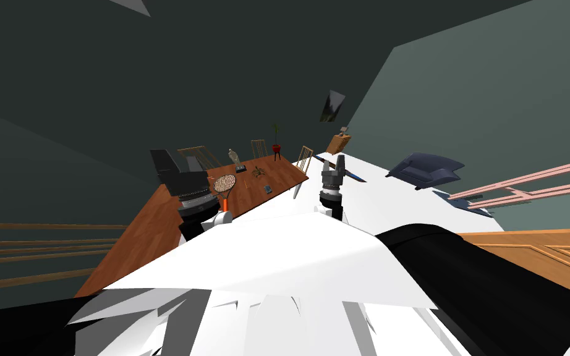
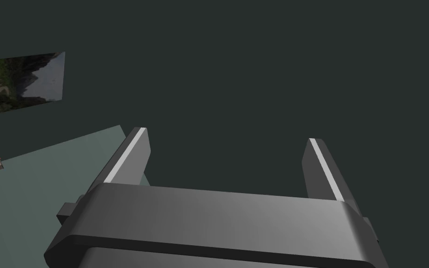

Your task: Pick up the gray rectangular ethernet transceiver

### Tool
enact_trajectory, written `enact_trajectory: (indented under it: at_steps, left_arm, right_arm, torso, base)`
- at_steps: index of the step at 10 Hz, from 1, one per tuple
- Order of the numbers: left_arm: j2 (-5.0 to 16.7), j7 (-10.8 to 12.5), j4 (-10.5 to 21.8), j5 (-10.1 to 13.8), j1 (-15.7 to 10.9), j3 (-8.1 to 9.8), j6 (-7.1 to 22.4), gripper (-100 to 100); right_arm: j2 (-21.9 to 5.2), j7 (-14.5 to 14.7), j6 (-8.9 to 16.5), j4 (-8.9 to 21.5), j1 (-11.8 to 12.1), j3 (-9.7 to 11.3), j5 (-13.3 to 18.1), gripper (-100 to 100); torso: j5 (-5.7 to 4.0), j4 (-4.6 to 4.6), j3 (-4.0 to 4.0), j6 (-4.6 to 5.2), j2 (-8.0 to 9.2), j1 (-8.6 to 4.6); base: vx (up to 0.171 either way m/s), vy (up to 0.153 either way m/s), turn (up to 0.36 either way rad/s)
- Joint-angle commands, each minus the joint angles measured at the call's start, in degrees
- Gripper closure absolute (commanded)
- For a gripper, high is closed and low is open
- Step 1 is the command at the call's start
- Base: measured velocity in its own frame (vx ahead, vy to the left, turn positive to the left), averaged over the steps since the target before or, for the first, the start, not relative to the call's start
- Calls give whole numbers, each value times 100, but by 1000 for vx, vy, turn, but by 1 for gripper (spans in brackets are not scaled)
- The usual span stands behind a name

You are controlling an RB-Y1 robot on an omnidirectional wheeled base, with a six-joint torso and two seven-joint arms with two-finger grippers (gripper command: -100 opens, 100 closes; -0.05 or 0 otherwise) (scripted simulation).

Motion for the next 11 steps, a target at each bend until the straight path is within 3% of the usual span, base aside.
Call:
enact_trajectory:
  at_steps: [1, 5, 6, 11]
  left_arm:
    - [251, -30, 65, 17, -47, 21, 125, -100]
    - [931, -197, 416, 103, -321, 152, 755, -100]
    - [931, -197, 416, 103, -321, 152, 836, -100]
    - [1364, -392, 807, 196, -645, 318, 1577, -100]
  right_arm:
    - [0, 0, 0, 0, 0, 0, 0, 0]
    - [0, 0, 0, 0, 0, 0, 0, 0]
    - [0, 0, 0, 0, 0, 0, 0, 0]
    - [0, 0, 0, 0, 0, 0, 0, 0]
  torso:
    - [0, 0, 0, 0, 0, 0]
    - [-2, 0, 0, 1, 0, -11]
    - [-3, 0, 0, 0, 0, -14]
    - [-3, 0, 0, 0, 1, -11]
  base:
    - [0, -11, -24]
    - [-4, -35, -34]
    - [-6, -31, -7]
    - [-8, -37, -19]
